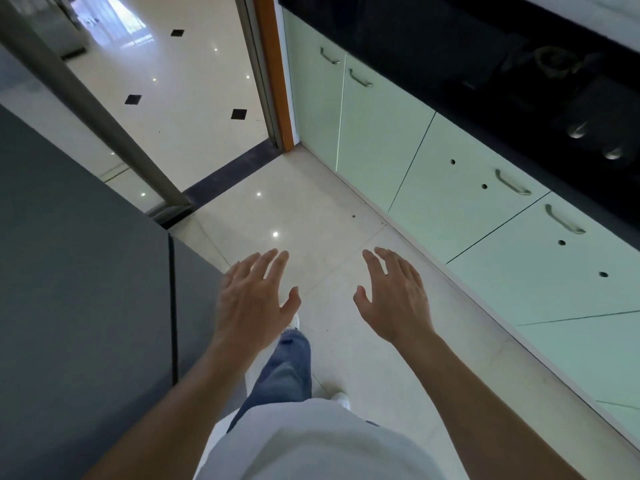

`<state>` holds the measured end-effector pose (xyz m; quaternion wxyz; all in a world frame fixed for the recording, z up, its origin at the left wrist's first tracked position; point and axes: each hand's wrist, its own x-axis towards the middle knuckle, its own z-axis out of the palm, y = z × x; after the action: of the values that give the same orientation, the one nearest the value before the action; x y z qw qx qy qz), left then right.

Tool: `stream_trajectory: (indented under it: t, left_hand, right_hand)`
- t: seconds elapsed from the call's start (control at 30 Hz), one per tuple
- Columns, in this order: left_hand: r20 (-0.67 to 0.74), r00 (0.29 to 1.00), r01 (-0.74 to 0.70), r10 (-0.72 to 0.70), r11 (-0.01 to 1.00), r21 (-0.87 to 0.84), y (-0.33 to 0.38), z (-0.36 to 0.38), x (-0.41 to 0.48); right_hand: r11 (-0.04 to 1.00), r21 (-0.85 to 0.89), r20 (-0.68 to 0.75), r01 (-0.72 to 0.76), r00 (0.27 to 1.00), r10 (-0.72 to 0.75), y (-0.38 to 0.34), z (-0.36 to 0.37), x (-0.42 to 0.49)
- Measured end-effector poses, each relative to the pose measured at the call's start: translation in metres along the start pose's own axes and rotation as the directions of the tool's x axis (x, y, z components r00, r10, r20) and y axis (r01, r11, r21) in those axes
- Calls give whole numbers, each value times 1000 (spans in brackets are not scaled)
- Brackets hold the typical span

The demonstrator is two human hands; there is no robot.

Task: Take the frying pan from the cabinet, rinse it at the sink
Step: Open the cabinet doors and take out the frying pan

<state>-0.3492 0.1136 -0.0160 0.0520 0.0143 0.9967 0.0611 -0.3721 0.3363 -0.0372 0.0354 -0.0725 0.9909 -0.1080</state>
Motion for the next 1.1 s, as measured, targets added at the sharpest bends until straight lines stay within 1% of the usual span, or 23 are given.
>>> stream_trajectory:
  t: [0.17,0.33,0.5,0.57,0.63,0.8,0.93,1.1]
  left_hand:
    - [0,1000,1,-1,1000,-20,-21,-1,57]
    - [0,1000,-22,22,999,-30,-56,-17,135]
    - [14,993,-120,120,993,3,-94,-31,213]
    - [12,991,-130,130,992,-5,-103,-35,242]
    - [11,992,-128,129,992,-17,-109,-40,265]
    - [25,984,-176,176,984,-24,-116,-44,324]
    - [19,983,-179,180,983,-32,-115,-42,371]
    - [32,977,-212,212,977,-7,-102,-42,446]
  right_hand:
    - [1000,-7,16,-26,1000,26,-7,6,56]
    - [999,-19,15,-49,999,49,-28,2,133]
    - [996,-21,-21,-88,996,87,-53,-4,219]
    - [996,-26,-22,-88,996,87,-60,-5,246]
    - [995,-24,-17,-94,995,94,-65,-6,267]
    - [993,-24,-10,-116,993,116,-70,-9,316]
    - [991,-38,-3,-126,992,126,-64,-8,358]
    - [990,-39,-35,-136,990,135,-47,-12,432]
